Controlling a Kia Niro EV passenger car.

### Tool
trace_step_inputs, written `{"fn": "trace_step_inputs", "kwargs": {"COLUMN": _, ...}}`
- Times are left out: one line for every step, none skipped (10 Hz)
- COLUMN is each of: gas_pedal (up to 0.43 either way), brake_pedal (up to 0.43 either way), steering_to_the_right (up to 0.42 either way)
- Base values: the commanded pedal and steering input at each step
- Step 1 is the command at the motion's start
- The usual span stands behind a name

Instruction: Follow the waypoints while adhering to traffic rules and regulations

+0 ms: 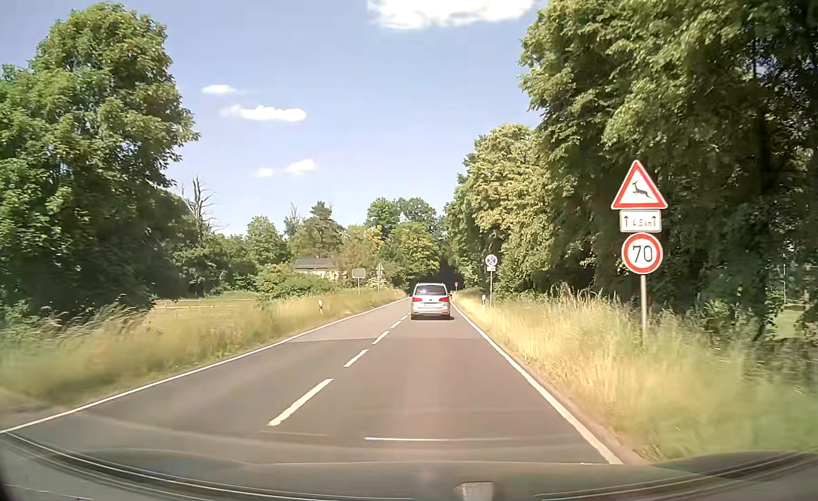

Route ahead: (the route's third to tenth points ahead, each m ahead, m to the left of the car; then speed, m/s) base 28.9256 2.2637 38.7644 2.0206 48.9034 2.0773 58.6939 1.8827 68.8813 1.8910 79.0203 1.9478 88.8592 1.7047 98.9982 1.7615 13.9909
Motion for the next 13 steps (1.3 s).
{"fn": "trace_step_inputs", "kwargs": {"gas_pedal": 0.189, "brake_pedal": 0.030, "steering_to_the_right": -0.001}}
{"fn": "trace_step_inputs", "kwargs": {"gas_pedal": 0.189, "brake_pedal": 0.030, "steering_to_the_right": -0.001}}
{"fn": "trace_step_inputs", "kwargs": {"gas_pedal": 0.189, "brake_pedal": 0.030, "steering_to_the_right": -0.001}}
{"fn": "trace_step_inputs", "kwargs": {"gas_pedal": 0.189, "brake_pedal": 0.030, "steering_to_the_right": -0.001}}
{"fn": "trace_step_inputs", "kwargs": {"gas_pedal": 0.189, "brake_pedal": 0.030, "steering_to_the_right": -0.001}}
{"fn": "trace_step_inputs", "kwargs": {"gas_pedal": 0.189, "brake_pedal": 0.030, "steering_to_the_right": -0.001}}
{"fn": "trace_step_inputs", "kwargs": {"gas_pedal": 0.189, "brake_pedal": 0.030, "steering_to_the_right": -0.001}}
{"fn": "trace_step_inputs", "kwargs": {"gas_pedal": 0.189, "brake_pedal": 0.030, "steering_to_the_right": -0.001}}
{"fn": "trace_step_inputs", "kwargs": {"gas_pedal": 0.189, "brake_pedal": 0.030, "steering_to_the_right": 0.000}}
{"fn": "trace_step_inputs", "kwargs": {"gas_pedal": 0.189, "brake_pedal": 0.030, "steering_to_the_right": 0.000}}
{"fn": "trace_step_inputs", "kwargs": {"gas_pedal": 0.189, "brake_pedal": 0.030, "steering_to_the_right": 0.000}}
{"fn": "trace_step_inputs", "kwargs": {"gas_pedal": 0.189, "brake_pedal": 0.030, "steering_to_the_right": 0.000}}
{"fn": "trace_step_inputs", "kwargs": {"gas_pedal": 0.189, "brake_pedal": 0.030, "steering_to_the_right": 0.000}}
